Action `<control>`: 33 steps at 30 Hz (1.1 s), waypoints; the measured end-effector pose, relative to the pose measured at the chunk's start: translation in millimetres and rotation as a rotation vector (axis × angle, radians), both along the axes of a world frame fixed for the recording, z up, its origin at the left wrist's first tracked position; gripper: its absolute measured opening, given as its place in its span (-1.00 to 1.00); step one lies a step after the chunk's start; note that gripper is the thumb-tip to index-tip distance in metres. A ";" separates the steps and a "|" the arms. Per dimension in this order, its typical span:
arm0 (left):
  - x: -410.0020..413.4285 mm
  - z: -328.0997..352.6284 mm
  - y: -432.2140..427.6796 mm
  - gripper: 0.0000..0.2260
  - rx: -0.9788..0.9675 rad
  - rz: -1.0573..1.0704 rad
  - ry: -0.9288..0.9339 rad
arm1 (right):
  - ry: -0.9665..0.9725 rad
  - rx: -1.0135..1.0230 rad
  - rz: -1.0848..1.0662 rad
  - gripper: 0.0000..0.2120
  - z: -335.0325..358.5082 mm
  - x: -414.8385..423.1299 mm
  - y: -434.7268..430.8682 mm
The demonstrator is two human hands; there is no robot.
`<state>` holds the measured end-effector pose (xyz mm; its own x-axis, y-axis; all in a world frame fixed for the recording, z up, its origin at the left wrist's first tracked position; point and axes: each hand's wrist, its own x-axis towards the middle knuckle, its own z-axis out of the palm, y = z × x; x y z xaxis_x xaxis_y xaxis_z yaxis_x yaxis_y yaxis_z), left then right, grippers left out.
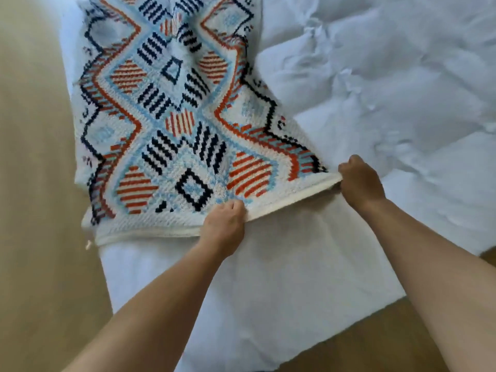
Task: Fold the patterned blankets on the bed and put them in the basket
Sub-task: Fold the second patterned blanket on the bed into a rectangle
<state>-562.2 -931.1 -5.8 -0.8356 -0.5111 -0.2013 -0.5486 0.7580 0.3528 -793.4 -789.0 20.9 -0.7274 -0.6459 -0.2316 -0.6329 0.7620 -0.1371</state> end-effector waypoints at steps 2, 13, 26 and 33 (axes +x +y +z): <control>-34.7 -3.6 32.1 -0.86 0.054 -0.046 0.066 | 0.050 -0.042 -0.092 -0.94 6.2 -34.8 32.4; -87.9 -121.4 73.6 -0.52 0.128 -0.186 -0.053 | 0.104 0.098 -0.150 -0.64 -115.5 -48.3 66.0; 37.4 -87.4 -9.8 -0.45 0.072 0.082 -0.119 | -0.096 -0.018 -0.259 -0.38 -110.1 96.6 -2.1; 163.1 -90.3 -114.1 -0.38 -0.052 0.321 -0.441 | -0.286 0.029 -0.157 -0.44 -102.5 238.9 -72.2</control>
